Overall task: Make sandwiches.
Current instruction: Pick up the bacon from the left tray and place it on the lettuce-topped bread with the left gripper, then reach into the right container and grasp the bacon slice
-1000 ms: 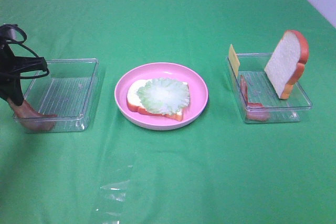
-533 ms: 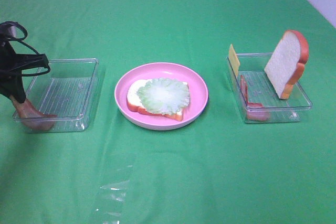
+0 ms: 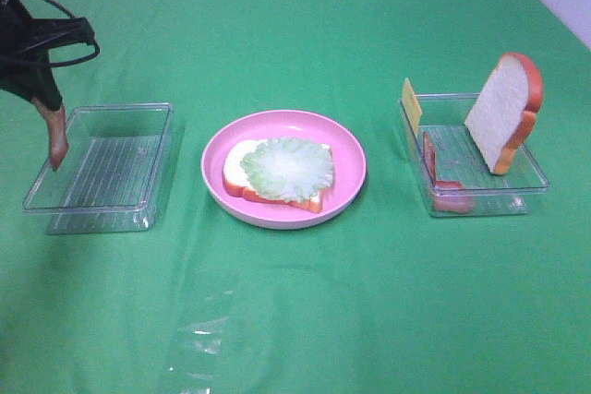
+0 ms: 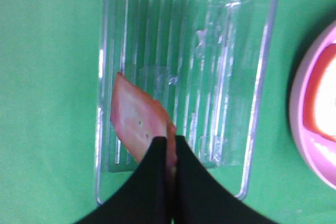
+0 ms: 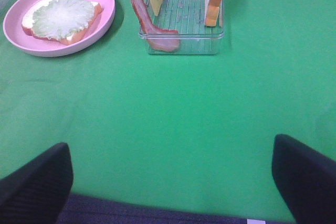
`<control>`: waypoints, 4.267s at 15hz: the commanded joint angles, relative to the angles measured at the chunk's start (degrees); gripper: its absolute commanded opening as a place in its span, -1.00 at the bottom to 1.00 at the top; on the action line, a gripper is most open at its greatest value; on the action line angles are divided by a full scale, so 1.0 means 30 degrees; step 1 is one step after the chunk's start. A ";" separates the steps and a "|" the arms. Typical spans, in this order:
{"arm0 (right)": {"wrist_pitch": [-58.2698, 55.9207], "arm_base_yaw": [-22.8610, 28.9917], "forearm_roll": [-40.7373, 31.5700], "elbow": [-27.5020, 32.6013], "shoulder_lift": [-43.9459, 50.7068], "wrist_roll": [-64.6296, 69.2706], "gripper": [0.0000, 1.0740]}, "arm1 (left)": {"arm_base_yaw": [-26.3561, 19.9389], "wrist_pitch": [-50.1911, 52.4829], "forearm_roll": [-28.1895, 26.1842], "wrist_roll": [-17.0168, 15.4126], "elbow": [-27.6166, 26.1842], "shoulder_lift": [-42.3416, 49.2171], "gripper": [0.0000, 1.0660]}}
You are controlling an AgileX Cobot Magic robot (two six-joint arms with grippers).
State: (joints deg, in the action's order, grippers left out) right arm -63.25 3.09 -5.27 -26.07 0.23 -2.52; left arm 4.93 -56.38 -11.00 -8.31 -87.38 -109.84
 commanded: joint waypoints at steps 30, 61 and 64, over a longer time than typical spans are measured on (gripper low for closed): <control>0.0134 -0.0115 -0.0038 0.0076 0.0458 -0.0019 0.83 | 0.8174 0.4393 -0.1776 0.1700 -0.2903 -0.5653 -0.91; 0.0134 -0.0115 -0.0038 0.0076 0.0458 -0.0019 0.83 | -0.1585 -0.6169 0.4354 0.1184 0.7754 1.1287 0.89; 0.0134 -0.0115 -0.0038 0.0076 0.0458 -0.0019 0.83 | -0.1757 -0.5004 0.4297 0.0477 1.0772 1.6482 0.89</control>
State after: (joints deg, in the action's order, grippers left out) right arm -63.25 3.09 -5.27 -26.07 0.23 -2.52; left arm -0.23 -69.61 2.41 -6.19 -57.07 -63.94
